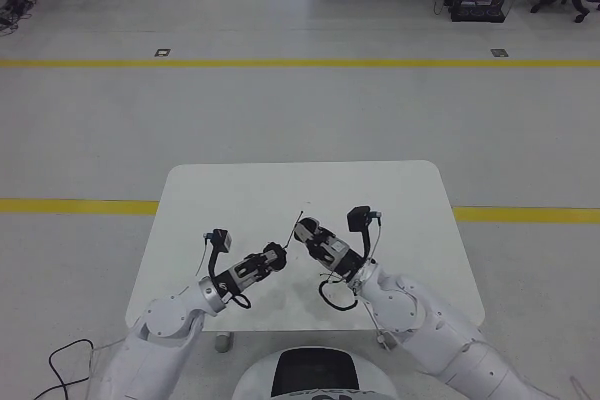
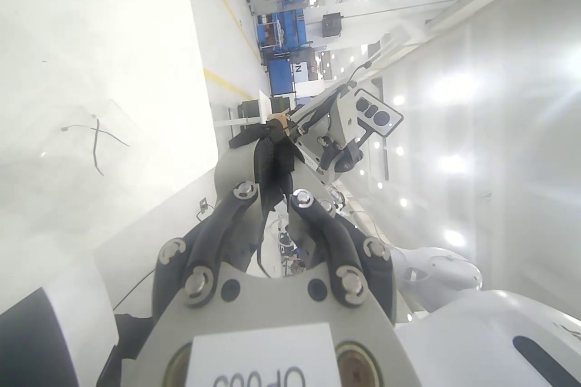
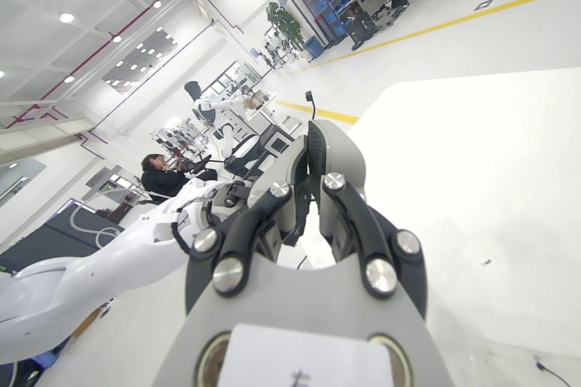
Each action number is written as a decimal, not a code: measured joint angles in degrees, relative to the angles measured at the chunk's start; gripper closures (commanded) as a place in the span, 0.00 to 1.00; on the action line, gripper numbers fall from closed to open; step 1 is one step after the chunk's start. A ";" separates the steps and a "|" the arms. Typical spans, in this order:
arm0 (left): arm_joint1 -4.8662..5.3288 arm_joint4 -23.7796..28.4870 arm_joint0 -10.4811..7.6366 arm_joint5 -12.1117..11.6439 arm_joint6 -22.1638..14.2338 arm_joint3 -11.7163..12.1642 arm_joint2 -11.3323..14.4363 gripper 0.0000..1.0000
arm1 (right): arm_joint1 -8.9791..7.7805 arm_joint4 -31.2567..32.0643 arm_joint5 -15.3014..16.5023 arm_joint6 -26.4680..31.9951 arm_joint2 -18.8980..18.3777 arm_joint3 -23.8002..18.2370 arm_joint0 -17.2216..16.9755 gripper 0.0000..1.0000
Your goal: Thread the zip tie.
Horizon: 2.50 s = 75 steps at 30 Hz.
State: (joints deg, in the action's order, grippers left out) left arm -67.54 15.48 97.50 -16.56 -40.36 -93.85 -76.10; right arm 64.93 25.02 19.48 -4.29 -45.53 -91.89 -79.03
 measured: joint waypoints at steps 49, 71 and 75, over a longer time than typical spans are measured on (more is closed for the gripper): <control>2.08 1.48 -1.11 -0.93 2.38 0.97 2.57 1.00 | 0.25 -0.36 0.00 -0.12 0.08 0.87 0.10 1.00; 2.93 2.45 -1.16 -1.23 2.85 0.63 3.25 1.00 | 0.40 -0.13 0.00 -0.01 0.06 0.94 0.11 1.00; 3.05 2.63 -1.19 -1.30 2.95 0.64 3.44 1.00 | 0.42 -0.10 0.00 0.02 0.06 1.04 0.09 1.00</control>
State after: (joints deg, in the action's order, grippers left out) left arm -64.49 18.11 96.31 -17.85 -37.41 -93.21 -72.66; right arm 65.35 24.92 19.48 -4.27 -45.46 -90.85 -78.94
